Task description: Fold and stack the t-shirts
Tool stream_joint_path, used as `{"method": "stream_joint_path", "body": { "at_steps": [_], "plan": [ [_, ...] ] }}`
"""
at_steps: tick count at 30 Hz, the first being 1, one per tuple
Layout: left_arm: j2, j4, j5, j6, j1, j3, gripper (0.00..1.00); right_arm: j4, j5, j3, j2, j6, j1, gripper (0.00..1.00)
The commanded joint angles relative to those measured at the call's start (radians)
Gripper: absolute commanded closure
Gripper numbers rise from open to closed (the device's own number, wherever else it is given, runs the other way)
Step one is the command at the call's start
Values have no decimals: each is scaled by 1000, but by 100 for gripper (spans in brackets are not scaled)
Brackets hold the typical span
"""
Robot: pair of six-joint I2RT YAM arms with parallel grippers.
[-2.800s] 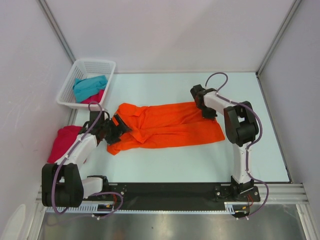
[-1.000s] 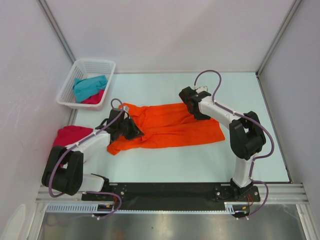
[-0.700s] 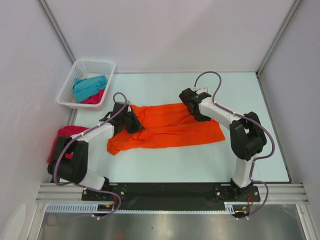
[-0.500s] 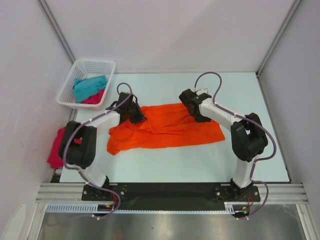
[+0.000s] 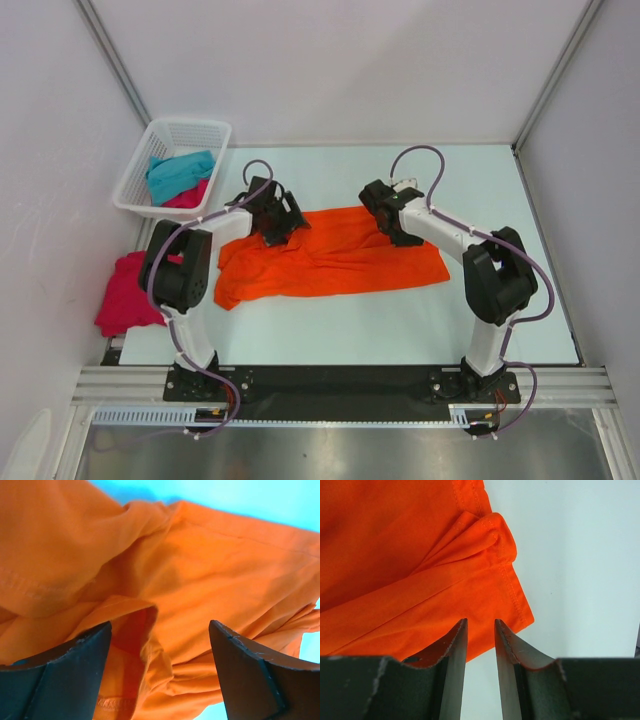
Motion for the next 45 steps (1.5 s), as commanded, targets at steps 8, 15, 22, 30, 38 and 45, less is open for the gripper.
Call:
{"method": "stream_joint_path", "body": {
  "at_steps": [8,15,22,30,38,45],
  "plan": [
    [-221,-87,-269,26,-14,-51,15,14,4,-44,-32,23,31,67],
    [-409,-183,-374,21,-14,-183,13,28,-5,-35,-2,28,71,67],
    [-499,-280,-446,-35,-14,-264,14,32,-7,-51,-2,37,97,67],
    [-492,-360,-613,-15,-6,-246,14,25,-9,-134,-100,46,114,67],
    [-427,-363,-661,27,40,-206,13,8,5,-182,-152,52,112,67],
    [-337,-294,-585,109,115,-166,14,-17,10,-179,-192,52,112,67]
  ]
}}
